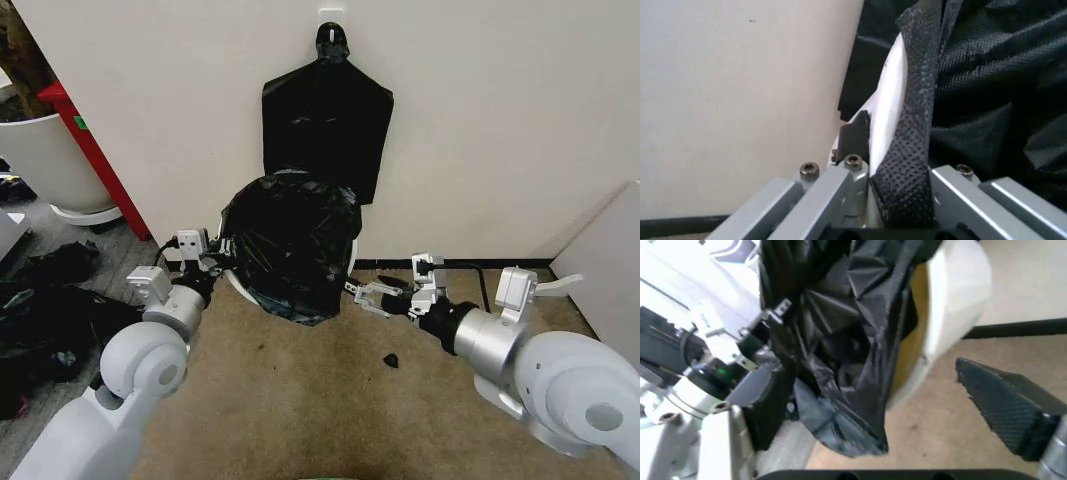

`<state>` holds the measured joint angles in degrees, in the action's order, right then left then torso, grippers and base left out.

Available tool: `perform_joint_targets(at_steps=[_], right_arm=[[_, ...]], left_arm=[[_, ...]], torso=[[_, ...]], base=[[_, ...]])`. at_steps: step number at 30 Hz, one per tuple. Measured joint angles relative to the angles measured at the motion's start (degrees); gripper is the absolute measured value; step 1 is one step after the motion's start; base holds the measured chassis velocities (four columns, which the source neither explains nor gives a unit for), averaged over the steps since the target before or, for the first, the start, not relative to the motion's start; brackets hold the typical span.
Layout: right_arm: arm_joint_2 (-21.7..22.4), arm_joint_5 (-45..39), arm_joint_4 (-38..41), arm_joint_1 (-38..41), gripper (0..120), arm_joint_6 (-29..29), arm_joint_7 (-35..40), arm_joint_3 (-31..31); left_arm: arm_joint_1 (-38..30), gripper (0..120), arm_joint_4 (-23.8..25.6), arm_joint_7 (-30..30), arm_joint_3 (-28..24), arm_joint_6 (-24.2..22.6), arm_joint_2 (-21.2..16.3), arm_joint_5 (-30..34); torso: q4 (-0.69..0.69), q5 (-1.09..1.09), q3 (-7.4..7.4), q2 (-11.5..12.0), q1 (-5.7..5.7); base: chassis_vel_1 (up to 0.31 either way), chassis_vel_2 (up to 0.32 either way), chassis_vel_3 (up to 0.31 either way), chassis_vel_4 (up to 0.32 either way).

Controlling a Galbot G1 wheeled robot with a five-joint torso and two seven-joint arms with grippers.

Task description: Place the garbage bag over the trash bin.

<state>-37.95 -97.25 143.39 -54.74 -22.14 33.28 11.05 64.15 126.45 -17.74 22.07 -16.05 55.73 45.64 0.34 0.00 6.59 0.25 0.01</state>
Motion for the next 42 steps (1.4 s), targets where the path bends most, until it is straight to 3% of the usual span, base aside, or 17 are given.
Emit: perform_joint_targets(at_steps=[8,30,42], right_arm=[[-2.07,2.52,-0.47,2.88,80,1.16,1.01,-4.3],[-0.82,3.92,-1.26,-0.01,0,1.67,1.09,-2.97],[-0.17,3.71,-0.98,-1.29,0,2.27,0.92,-2.06]], left_arm=[[0.2,1,0.07,0.09,-0.78,0.3,0.29,-0.12],[0.46,1,0.74,1.39,-0.57,0.3,0.26,-0.1],[0.6,1,0.66,1.97,-0.33,0.41,0.76,0.87]], torso=[[0.0,0.0,0.0,0.0,0.0],[0.0,0.0,0.0,0.0,0.0],[0.0,0.0,0.0,0.0,0.0]], base=[[0.0,0.0,0.0,0.0],[0.0,0.0,0.0,0.0],[0.0,0.0,0.0,0.0]])
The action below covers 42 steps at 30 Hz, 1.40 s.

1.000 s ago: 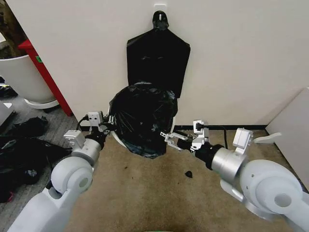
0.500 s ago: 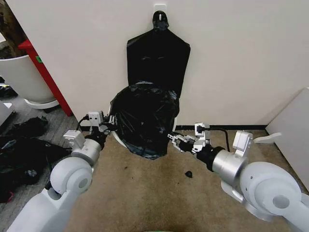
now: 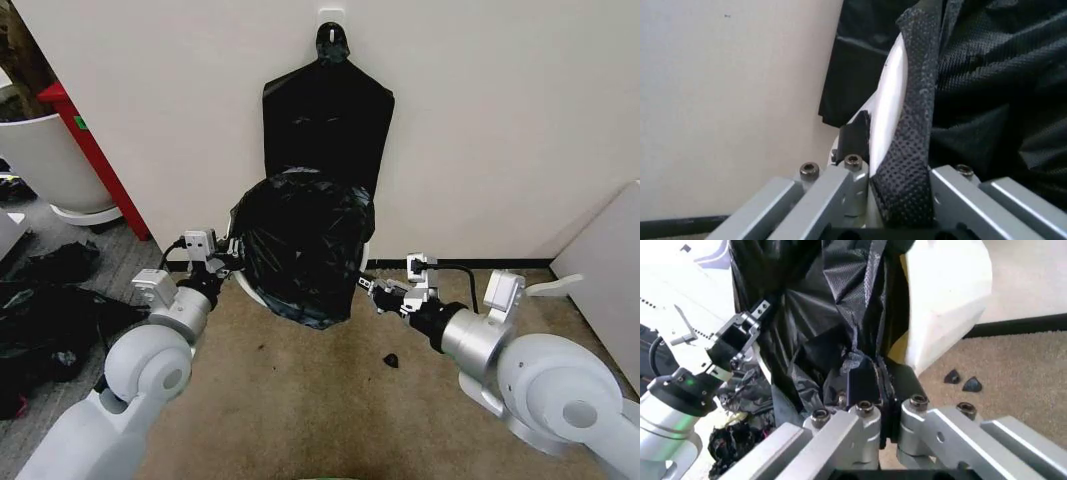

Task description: Place the garbage bag over the trash bin.

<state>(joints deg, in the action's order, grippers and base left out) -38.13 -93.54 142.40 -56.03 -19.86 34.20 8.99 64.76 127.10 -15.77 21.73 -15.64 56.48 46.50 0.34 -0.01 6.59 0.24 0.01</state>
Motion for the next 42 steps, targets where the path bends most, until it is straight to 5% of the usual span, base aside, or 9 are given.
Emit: perform_joint_targets(at_steps=[30,42], right_arm=[[1.57,-0.1,0.21,-4.77,0,1.76,1.91,5.35],[1.05,2.04,-1.77,-8.14,0,1.18,-3.63,6.37]], left_arm=[[1.09,1,0.12,-1.89,2.94,-0.07,0.88,8.54],[0.87,1,1.47,-2.22,3.56,-0.16,1.16,18.44]], torso=[[0.0,0.0,0.0,0.0,0.0],[0.0,0.0,0.0,0.0,0.0]], base=[[0.0,0.0,0.0,0.0],[0.0,0.0,0.0,0.0]])
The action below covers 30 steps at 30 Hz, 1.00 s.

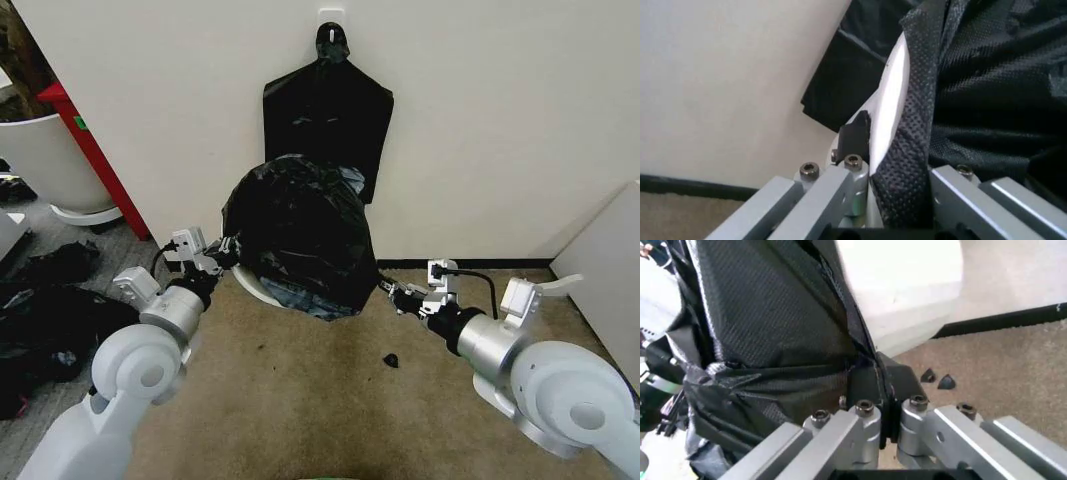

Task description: Place the garbage bag over the trash bin.

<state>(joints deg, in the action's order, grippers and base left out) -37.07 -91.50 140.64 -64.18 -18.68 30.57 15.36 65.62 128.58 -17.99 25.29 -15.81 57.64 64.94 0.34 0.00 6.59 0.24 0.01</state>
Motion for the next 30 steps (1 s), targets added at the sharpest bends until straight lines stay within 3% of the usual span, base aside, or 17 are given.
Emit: perform_joint_targets(at_steps=[14,26,30], right_arm=[[-0.94,7.1,-0.37,-2.58,0,0.0,-3.53,-1.73],[-1.52,11.23,0.52,-4.86,0,-0.85,-1.87,-2.14],[-1.55,11.69,1.9,-5.31,18,-1.59,-0.33,-1.77]], left_arm=[[-2.21,1,0.38,-4.43,-0.32,-1.57,0.73,11.26],[-3.49,1,-0.36,-7.47,-1.07,-2.68,0.95,12.68],[-4.01,1,-2.57,-8.21,-1.55,-2.93,0.73,10.9]], torso=[[0.0,0.0,0.0,0.0,0.0],[0.0,0.0,0.0,0.0,0.0],[-0.01,0.01,0.0,0.0,0.0]], base=[[0.0,0.0,0.0,0.0],[0.0,0.0,0.0,0.0],[0.0,0.0,0.0,0.0]])
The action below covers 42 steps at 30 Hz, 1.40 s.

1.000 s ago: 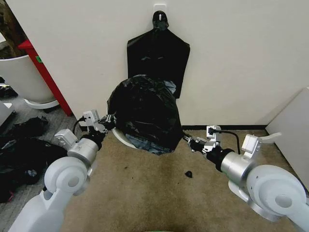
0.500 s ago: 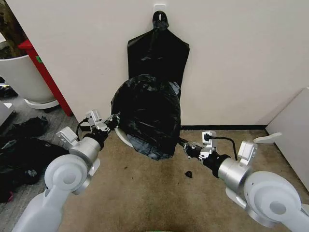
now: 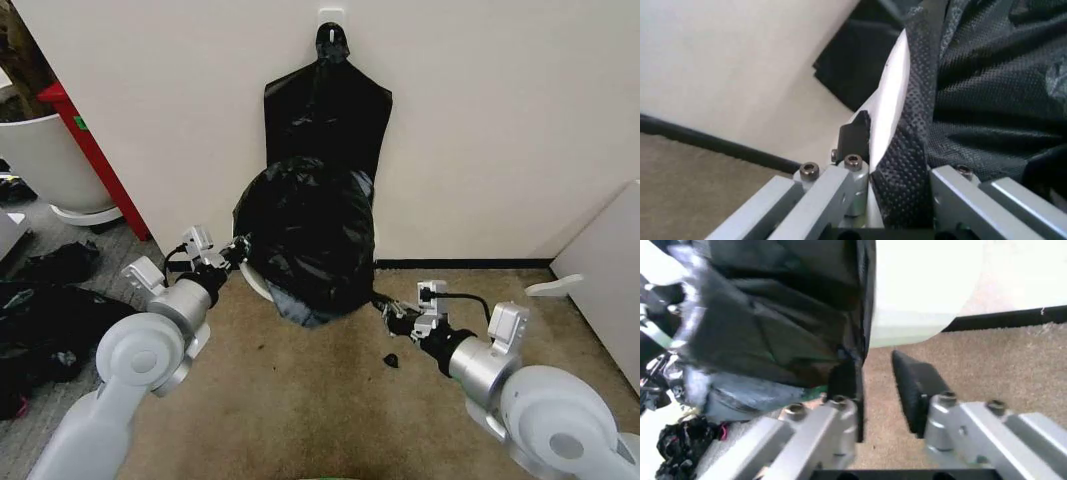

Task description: Place the garbage bag over the trash bin.

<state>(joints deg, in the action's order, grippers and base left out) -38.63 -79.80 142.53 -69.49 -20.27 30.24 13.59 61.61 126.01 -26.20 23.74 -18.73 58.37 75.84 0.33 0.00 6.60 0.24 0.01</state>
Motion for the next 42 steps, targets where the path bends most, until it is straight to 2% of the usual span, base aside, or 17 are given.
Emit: perform_joint_targets(at_steps=[1,7,9,16,17,19,21,23,24,27,30,35,38,42], right_arm=[[0.0,0.0,0.0,0.0,18,0.0,0.0,0.0],[-0.78,-1.75,0.4,-1.17,43,0.85,1.79,0.93],[-1.15,-2.95,0.55,-1.28,46,1.38,2.02,1.12],[-5.33,-17.02,0.66,-2.27,76,6.67,-0.9,-0.06],[-5.33,-17.02,0.66,-2.27,76,6.67,-0.9,-0.06],[-7.9,-21.53,0.66,-2.43,84,8.36,-1.92,-0.9],[-12.44,-26.84,0.5,-2.95,94,10.95,-3.22,-1.71],[-16.02,-29.33,-0.19,-3.21,98,12.75,-4.18,-2.17],[-16.02,-29.33,-0.19,-3.21,98,12.75,-4.18,-2.17],[-20.85,-29.13,-1.98,-3.41,100,13.84,-7.2,-2.9],[-23.52,-25.64,-3.53,-4.07,100,13.38,-8.5,-3.81],[-24.66,-19.9,-4.5,-5.71,100,12.06,-9.92,-4.89],[-25.07,-13.12,-5.51,-6.21,100,11.88,-11.41,-6.66],[-25.05,-10.52,-6.41,-6.13,100,12.04,-12.96,-7.1]], left_arm=[[0.0,1,0.0,0.0,0.0,0.0,0.0,0.0],[-2.05,1,-2.89,-1.69,-0.14,0.14,0.41,-0.34],[-2.3,1,-3.3,-2.25,-0.22,0.29,0.55,-0.33],[-4.43,1,-3.59,-7.82,-0.95,0.62,0.92,2.08],[-4.43,1,-3.59,-7.82,-0.95,0.62,0.92,2.08],[-4.97,1,-3.44,-10.38,-1.2,0.26,0.96,3.23],[-5.2,1,-3.21,-13.65,-1.46,-0.31,1.03,4.79],[-5.21,1,-3.04,-16.18,-1.65,-0.73,1.06,6.23],[-5.21,1,-3.04,-16.18,-1.65,-0.73,1.06,6.23],[-5.23,1,-2.51,-19.58,-1.79,-0.88,1.38,9.05],[-5.78,1,-1.99,-22.51,-1.86,-0.88,1.65,11.98],[-6.56,1,-1.55,-24.18,-1.98,-0.85,1.36,14.16],[-6.99,1,-1.17,-25.34,-2.21,-0.84,1.36,15.87],[-6.95,1,-0.7,-25.88,-2.3,-0.9,1.41,16.57]], torso=[[0.0,0.0,0.0,0.0,0.0],[0.01,-0.01,0.0,0.0,0.0],[0.01,0.0,0.0,0.0,0.0],[0.01,0.0,0.0,0.0,0.0],[0.01,0.0,0.0,0.0,0.0],[0.01,0.0,0.0,0.0,0.0],[0.01,0.0,0.0,0.0,0.0],[0.01,-0.01,-0.01,0.0,0.0],[0.01,-0.01,-0.01,0.0,0.0],[0.01,0.0,-0.01,0.0,0.0],[0.0,0.0,0.0,0.0,0.0],[0.01,0.0,-0.01,0.0,0.0],[0.01,0.01,0.0,0.0,0.0],[0.01,0.0,-0.01,0.0,0.0]], base=[[0.0,0.0,0.0,0.0],[0.0,0.0,0.0,0.0],[0.0,0.0,0.0,0.0],[0.0,0.0,0.0,0.0],[0.0,0.0,0.0,0.0],[0.0,0.0,0.0,0.0],[0.0,0.0,0.0,0.0],[0.0,0.0,0.0,0.0],[0.0,0.0,0.0,0.0],[0.0,0.0,0.0,0.0],[0.0,0.0,0.0,0.0],[0.0,0.0,0.0,0.0],[0.0,0.0,0.0,0.0],[0.0,0.0,0.0,0.0]])
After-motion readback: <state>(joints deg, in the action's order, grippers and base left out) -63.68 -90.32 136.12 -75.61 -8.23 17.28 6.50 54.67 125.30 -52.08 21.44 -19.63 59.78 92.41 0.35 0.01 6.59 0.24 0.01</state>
